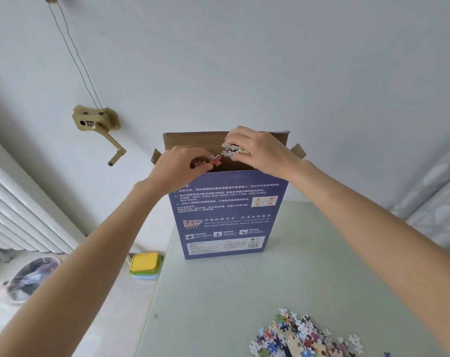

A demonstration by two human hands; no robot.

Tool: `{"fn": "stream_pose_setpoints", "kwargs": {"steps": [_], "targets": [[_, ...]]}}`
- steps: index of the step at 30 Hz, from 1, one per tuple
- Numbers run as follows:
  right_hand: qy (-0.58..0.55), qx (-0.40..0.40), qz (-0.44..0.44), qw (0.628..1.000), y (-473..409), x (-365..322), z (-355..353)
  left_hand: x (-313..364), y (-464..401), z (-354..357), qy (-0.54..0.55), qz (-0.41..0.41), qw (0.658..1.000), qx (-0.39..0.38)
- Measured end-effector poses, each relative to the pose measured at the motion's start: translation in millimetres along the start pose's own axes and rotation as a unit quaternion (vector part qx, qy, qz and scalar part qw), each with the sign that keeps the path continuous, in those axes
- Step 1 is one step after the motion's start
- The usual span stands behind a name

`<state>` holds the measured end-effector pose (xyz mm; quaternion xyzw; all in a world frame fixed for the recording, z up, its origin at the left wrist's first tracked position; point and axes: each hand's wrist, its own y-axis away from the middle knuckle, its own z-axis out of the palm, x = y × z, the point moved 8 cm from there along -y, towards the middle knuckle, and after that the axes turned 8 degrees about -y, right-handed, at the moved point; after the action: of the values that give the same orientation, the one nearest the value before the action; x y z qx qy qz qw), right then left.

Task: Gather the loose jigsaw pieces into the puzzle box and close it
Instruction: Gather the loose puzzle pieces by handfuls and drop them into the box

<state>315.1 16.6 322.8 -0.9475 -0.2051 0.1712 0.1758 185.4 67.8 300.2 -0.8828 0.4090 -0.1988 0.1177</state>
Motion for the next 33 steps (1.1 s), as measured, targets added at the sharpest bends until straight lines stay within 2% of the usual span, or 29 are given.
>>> {"fn": "stream_pose_setpoints", "kwargs": {"steps": [6,11,15,21,28,33], "targets": [[-0.017,-0.02,0.028,0.999,-4,10,6,-7,-1,-5,0.095,-0.054,0.994,0.028],[-0.031,-0.029,0.041,0.998,-9,12,12,-10,6,-7,0.008,-0.049,0.998,0.033],[0.003,-0.048,0.023,0.999,-15,8,18,-6,17,-6,-0.092,0.013,0.995,0.04],[0.044,-0.064,-0.013,0.997,-16,1,28,1,24,-12,-0.121,0.043,0.986,0.105],[-0.006,-0.01,0.059,0.998,-10,10,19,8,28,-16,-0.159,0.062,0.975,0.139],[0.017,0.007,0.098,0.995,4,10,22,11,35,-15,-0.182,0.071,0.968,0.159]]}}
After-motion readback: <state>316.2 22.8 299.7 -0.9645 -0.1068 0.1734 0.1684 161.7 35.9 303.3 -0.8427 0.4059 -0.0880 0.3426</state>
